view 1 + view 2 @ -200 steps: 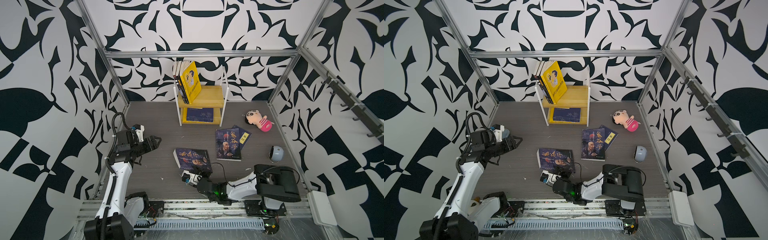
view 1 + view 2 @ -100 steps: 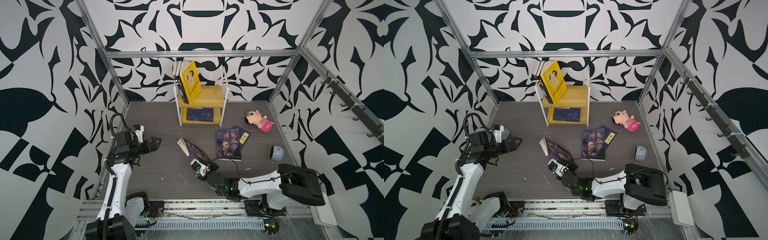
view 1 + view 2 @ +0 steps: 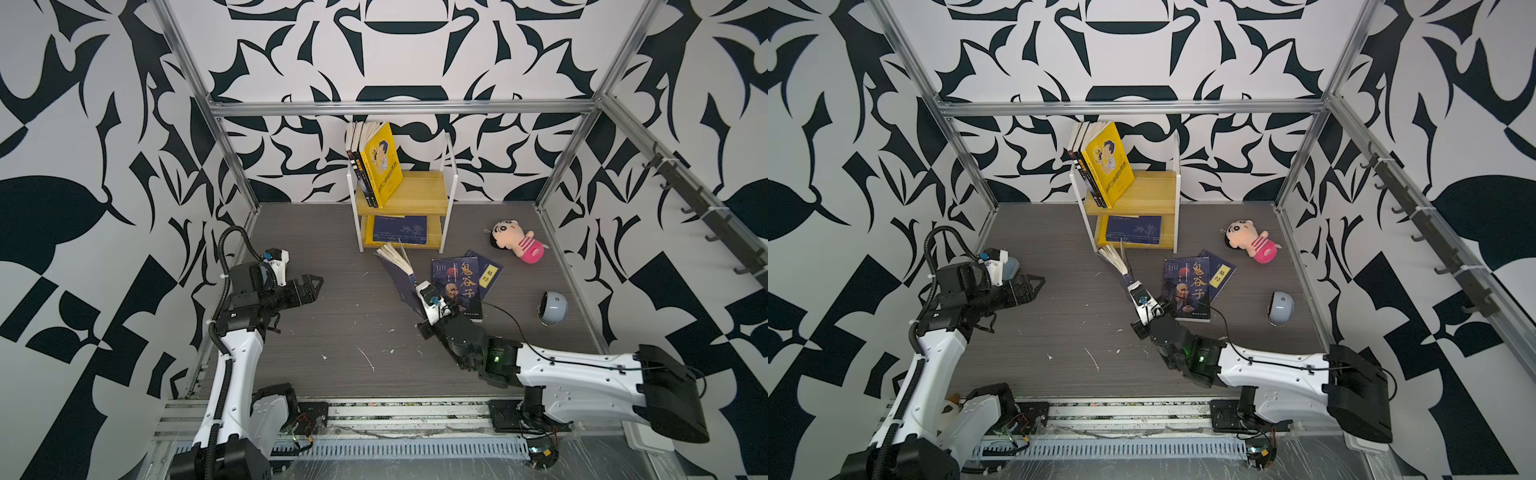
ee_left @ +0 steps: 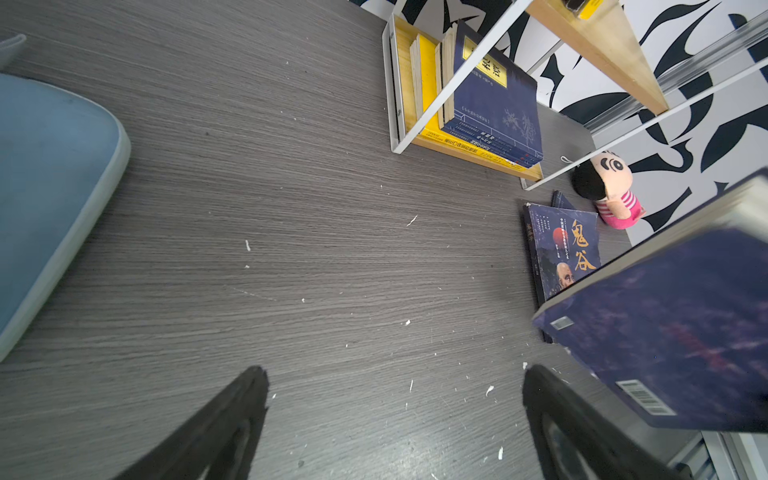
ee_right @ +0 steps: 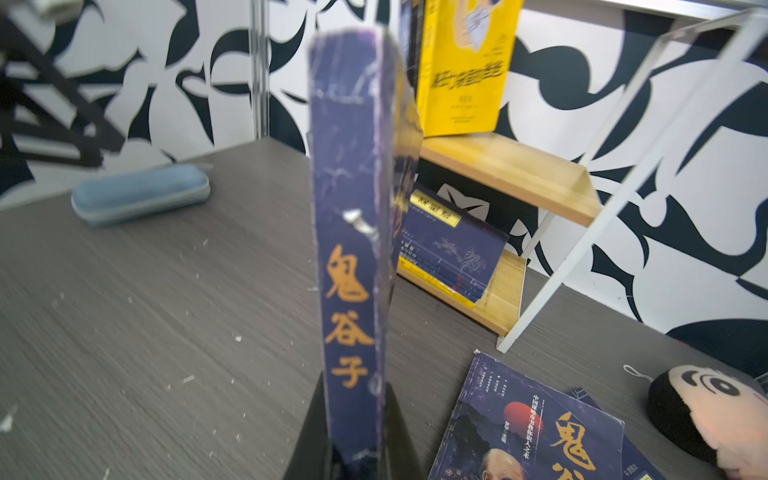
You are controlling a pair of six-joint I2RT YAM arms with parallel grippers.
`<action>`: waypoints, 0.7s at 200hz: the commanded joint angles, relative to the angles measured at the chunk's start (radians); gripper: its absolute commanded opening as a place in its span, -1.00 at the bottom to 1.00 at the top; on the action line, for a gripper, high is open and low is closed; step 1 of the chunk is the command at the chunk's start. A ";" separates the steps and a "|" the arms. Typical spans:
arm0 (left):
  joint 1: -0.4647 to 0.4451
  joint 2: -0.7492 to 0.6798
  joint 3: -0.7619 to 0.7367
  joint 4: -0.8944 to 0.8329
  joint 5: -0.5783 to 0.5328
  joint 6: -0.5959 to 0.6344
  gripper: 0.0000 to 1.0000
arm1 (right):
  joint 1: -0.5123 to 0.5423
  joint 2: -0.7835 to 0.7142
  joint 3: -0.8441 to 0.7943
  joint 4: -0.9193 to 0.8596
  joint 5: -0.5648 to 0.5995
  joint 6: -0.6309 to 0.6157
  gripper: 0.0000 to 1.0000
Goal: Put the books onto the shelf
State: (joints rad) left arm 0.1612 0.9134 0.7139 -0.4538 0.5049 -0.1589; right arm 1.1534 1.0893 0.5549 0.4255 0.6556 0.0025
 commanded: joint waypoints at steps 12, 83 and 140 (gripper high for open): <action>-0.009 -0.022 0.002 -0.013 0.016 0.006 0.99 | -0.036 -0.103 0.099 0.004 -0.035 0.083 -1.00; -0.021 -0.030 -0.001 -0.005 0.012 0.011 0.99 | -0.084 -0.115 0.279 -0.062 -0.070 0.075 -1.00; -0.031 -0.027 0.009 -0.008 0.016 0.006 0.99 | -0.157 0.055 0.557 -0.082 -0.001 0.048 -1.00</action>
State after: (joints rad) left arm 0.1387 0.8967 0.7139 -0.4538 0.5098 -0.1581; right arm 1.0332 1.1019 0.9710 0.2512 0.6174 0.0601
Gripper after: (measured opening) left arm 0.994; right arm 0.101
